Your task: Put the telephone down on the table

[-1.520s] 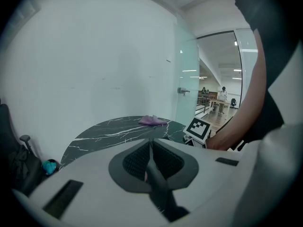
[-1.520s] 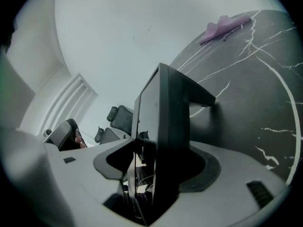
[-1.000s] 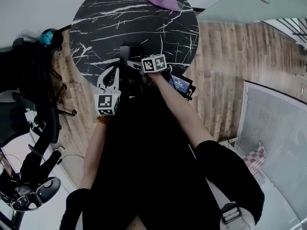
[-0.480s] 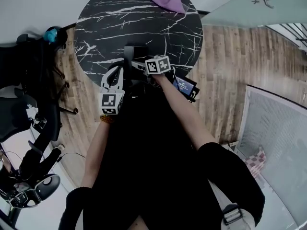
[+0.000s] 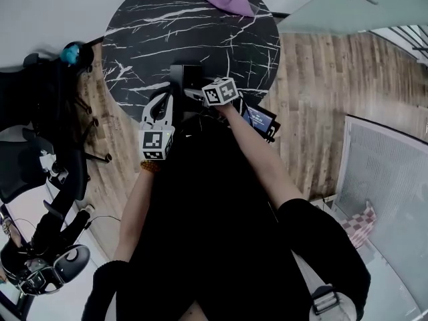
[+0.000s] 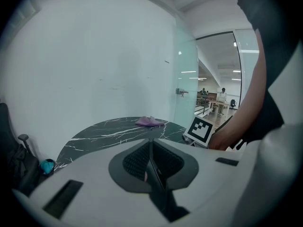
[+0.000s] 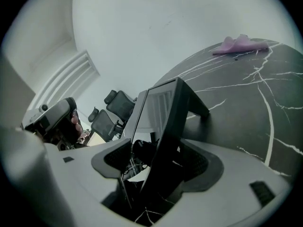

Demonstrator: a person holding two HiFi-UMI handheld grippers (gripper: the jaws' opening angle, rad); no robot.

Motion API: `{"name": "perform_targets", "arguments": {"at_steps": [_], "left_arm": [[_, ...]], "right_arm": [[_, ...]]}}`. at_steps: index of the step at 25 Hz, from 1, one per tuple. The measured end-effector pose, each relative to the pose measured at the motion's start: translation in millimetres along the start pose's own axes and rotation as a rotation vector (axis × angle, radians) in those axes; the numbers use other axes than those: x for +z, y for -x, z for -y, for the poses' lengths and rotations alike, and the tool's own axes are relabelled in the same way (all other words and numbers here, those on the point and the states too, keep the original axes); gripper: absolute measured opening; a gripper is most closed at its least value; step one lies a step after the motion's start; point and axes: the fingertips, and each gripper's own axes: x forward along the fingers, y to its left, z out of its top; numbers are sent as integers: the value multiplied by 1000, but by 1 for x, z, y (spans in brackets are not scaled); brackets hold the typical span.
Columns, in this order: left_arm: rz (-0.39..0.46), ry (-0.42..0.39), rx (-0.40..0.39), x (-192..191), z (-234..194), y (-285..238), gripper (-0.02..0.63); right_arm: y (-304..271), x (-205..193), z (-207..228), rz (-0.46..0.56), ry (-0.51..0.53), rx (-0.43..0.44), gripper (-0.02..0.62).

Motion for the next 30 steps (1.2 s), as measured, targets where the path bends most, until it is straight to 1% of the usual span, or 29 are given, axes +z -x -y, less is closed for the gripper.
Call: {"name": "perform_targets", "arguments": {"at_steps": [4, 13, 15, 21, 27, 30], "left_arm": [[-2, -4, -22, 0, 10, -7, 28], [-8, -14, -46, 4, 20, -16, 28], [-9, -20, -49, 6, 22, -18, 28], [-9, -26, -62, 6, 20, -22, 28], [-3, -21, -44, 9, 15, -23, 28], [0, -22, -39, 10, 12, -24, 28]], "right_arm": [[8, -5, 0, 2, 3, 20, 293], [25, -10, 9, 50, -17, 10, 293], [28, -8, 8, 62, -9, 10, 293], [33, 2, 4, 91, 41, -7, 293], [36, 11, -2, 102, 122, -20, 293], [40, 18, -5, 111, 179, -37, 293]]}}
